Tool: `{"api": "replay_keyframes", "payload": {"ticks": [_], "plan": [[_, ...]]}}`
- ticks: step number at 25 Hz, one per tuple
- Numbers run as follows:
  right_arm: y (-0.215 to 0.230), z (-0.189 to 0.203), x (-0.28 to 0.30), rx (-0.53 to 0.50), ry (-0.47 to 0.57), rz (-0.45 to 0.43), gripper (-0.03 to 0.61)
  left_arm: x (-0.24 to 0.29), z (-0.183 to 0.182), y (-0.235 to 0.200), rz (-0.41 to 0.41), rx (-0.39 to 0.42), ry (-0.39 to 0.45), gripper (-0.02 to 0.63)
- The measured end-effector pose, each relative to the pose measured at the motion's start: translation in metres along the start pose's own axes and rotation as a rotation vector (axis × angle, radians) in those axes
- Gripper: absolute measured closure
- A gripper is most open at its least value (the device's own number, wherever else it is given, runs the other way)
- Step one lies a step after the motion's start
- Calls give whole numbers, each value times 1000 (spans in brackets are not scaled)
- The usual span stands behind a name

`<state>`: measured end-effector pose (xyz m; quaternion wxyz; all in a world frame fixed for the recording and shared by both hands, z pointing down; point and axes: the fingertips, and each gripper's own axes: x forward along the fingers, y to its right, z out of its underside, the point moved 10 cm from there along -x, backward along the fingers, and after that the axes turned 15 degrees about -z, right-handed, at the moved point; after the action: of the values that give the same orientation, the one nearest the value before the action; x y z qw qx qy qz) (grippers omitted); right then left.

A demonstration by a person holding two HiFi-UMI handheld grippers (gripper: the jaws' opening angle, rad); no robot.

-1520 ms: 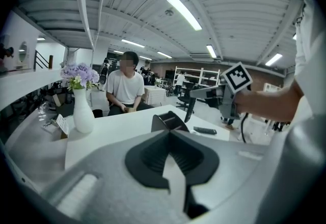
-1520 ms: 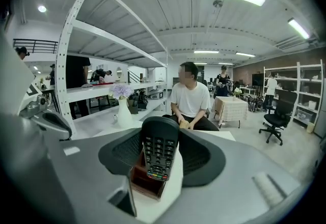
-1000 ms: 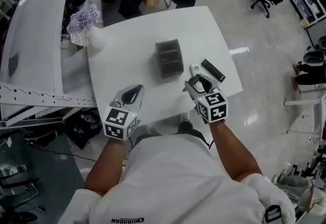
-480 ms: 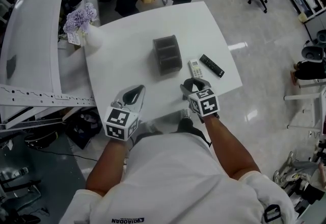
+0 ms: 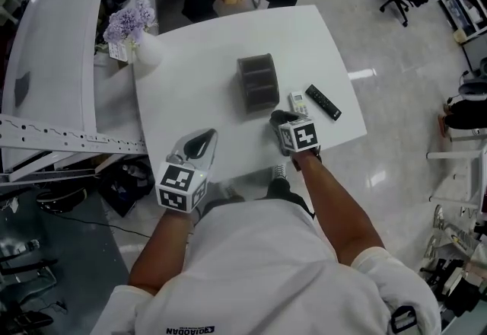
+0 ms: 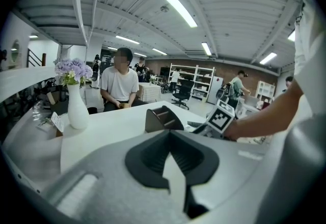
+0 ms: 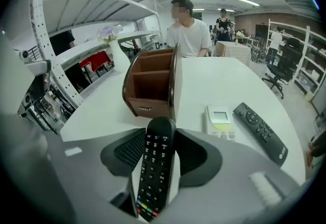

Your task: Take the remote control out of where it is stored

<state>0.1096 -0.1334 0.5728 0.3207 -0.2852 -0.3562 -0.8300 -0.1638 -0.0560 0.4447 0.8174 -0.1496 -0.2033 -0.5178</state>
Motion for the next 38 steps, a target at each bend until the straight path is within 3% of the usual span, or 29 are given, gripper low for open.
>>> {"api": "replay_keyframes", "payload": {"ticks": [7, 22, 31, 38], "plan": [[13, 4, 15, 73, -6, -31, 393, -2, 4, -3, -15, -12, -11, 612], [13, 5, 5, 76, 36, 15, 377, -13, 7, -11, -11, -6, 8, 612], [-15, 4, -17, -24, 98, 71, 383, -30, 10, -19, 8, 7, 30, 612], [-59, -4, -46, -94, 221, 45, 454, -39, 14, -22, 5, 6, 42, 612]]}}
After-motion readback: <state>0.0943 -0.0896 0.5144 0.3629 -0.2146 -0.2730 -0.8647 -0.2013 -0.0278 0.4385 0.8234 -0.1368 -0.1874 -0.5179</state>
